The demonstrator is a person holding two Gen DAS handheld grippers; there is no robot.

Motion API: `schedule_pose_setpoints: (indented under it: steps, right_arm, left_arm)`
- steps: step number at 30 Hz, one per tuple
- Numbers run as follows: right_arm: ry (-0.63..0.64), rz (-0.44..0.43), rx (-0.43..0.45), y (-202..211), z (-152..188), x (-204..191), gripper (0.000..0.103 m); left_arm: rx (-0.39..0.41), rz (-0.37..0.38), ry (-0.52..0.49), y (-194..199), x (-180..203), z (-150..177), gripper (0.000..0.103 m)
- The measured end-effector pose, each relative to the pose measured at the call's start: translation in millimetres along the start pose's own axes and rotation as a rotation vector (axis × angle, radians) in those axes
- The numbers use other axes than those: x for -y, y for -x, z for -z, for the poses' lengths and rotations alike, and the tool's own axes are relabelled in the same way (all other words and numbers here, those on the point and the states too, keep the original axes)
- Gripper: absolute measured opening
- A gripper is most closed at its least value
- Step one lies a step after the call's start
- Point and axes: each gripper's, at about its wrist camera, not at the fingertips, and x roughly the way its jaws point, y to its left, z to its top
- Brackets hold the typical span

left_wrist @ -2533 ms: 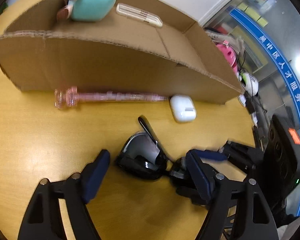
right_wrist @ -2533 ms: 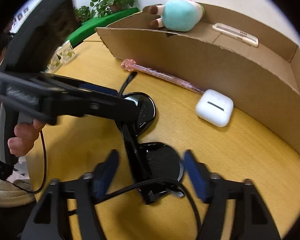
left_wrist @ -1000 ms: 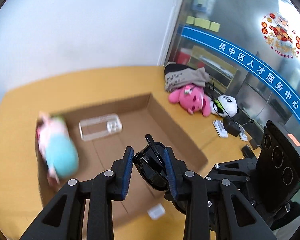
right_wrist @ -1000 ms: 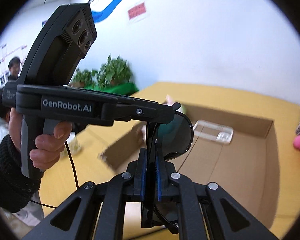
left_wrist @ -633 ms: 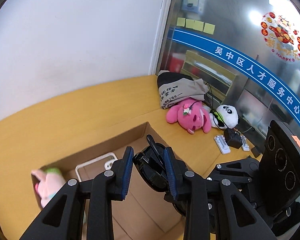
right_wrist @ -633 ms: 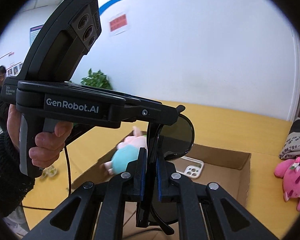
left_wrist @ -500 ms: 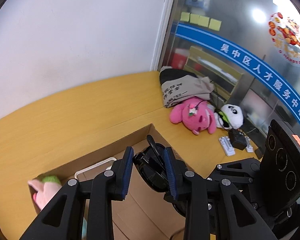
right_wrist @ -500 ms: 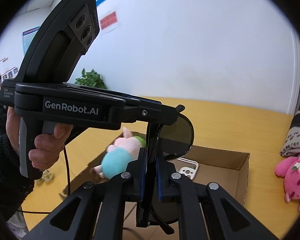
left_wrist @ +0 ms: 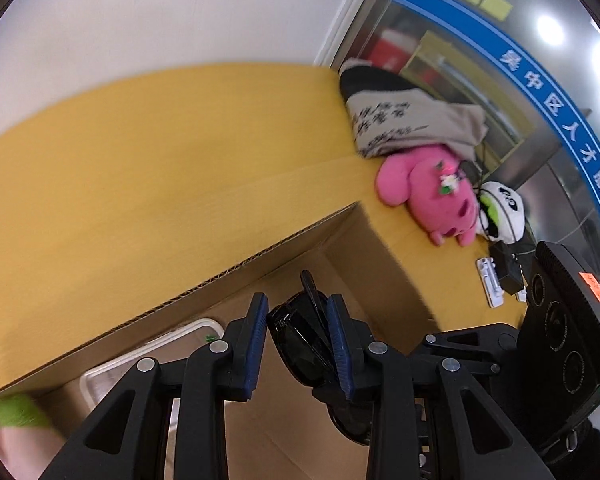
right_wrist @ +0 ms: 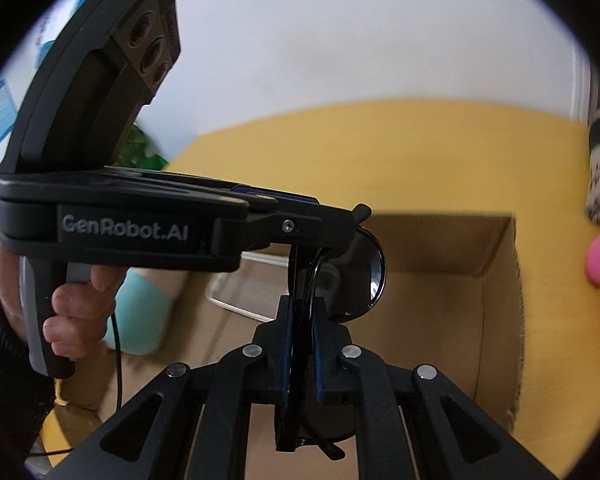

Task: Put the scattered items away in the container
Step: 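Lift the sunglasses with the right gripper and carry them over the box, then open the right gripper to drop the sunglasses into the box, then withdraw both grippers from the box toward the white earbuds case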

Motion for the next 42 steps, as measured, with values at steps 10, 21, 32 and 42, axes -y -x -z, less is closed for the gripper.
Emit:
schedule_pose_setpoints:
  steps: [10, 21, 32, 42]
  right_arm:
    - [-0.086, 0.032, -0.105, -58.4, -2.6, 34.4, 0.008]
    - [-0.063, 0.042, -0.038, -31.6, -0.5, 26.9, 0.053]
    - [0.066, -0.004, 0.196, 159.9, 27.4, -51.2, 0.07]
    - [0.057, 0.11, 0.211, 234.4, 82.4, -79.9, 0.074]
  left_arm:
    - [-0.079, 0.023, 0.102, -58.0, -30.9, -2.7, 0.031]
    - [0.007, -0.071, 0.078, -19.6, -15.8, 3.6, 0.057]
    - [0.385, -0.289, -0.047, 179.7, 73.1, 110.0, 0.087]
    - [0.508, -0.509, -0.019, 242.1, 124.7, 247.9, 0.098]
